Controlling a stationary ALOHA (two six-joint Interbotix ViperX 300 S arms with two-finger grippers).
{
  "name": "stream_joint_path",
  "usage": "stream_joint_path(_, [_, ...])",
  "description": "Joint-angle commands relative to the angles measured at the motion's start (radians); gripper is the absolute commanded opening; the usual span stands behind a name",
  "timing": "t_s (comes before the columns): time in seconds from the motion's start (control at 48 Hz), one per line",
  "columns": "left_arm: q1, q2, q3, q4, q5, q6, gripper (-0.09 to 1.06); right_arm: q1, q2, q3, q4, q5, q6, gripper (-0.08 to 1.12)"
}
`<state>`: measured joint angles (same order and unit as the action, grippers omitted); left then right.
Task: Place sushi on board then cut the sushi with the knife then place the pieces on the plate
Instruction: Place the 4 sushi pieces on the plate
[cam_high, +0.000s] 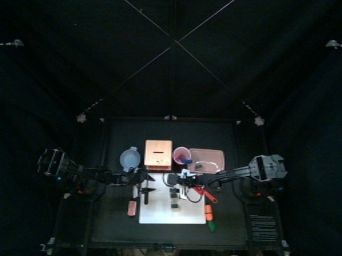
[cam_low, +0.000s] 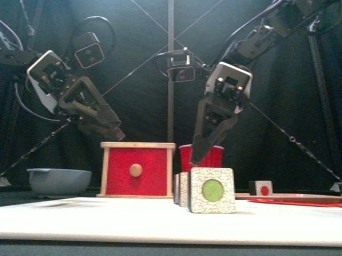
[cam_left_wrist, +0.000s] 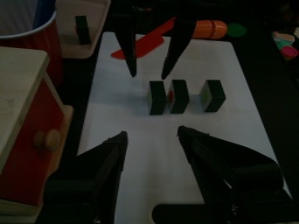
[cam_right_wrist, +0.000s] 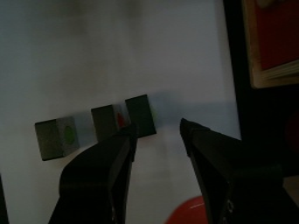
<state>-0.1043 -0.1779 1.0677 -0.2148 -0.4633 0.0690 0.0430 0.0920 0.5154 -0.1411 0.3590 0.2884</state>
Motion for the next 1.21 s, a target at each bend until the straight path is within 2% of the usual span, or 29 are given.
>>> stream_joint_path(0.021, [0.002,-0.003,-0.012,-0.002,-0.006,0.002,0.86,0.006,-0.014,-0.032,-0.002,0.000,-0.002,0.80])
stream_joint_path(0.854, [0.000,-0.003,-0.012,-0.002,-0.005,0.002,0.86,0.026,0.072,-0.072,-0.003,0.014,-0.002,0.78])
stream_joint_path(0.979, [0.002,-0.003,-0.011,-0.002,-0.006,0.002,0.86,0.026,0.087,-0.081,-0.003,0.015,-0.002,0.73])
stream_joint_path(1.125, [0.002,-0.005,-0.009,-0.002,-0.006,0.002,0.86,0.023,0.083,-0.083,-0.003,0.028,0.003,0.57])
stream_joint_path(1.208, [0.002,-0.003,-0.009,-0.002,-0.006,0.002,0.86,0.021,0.067,-0.080,0.000,0.041,0.005,0.53])
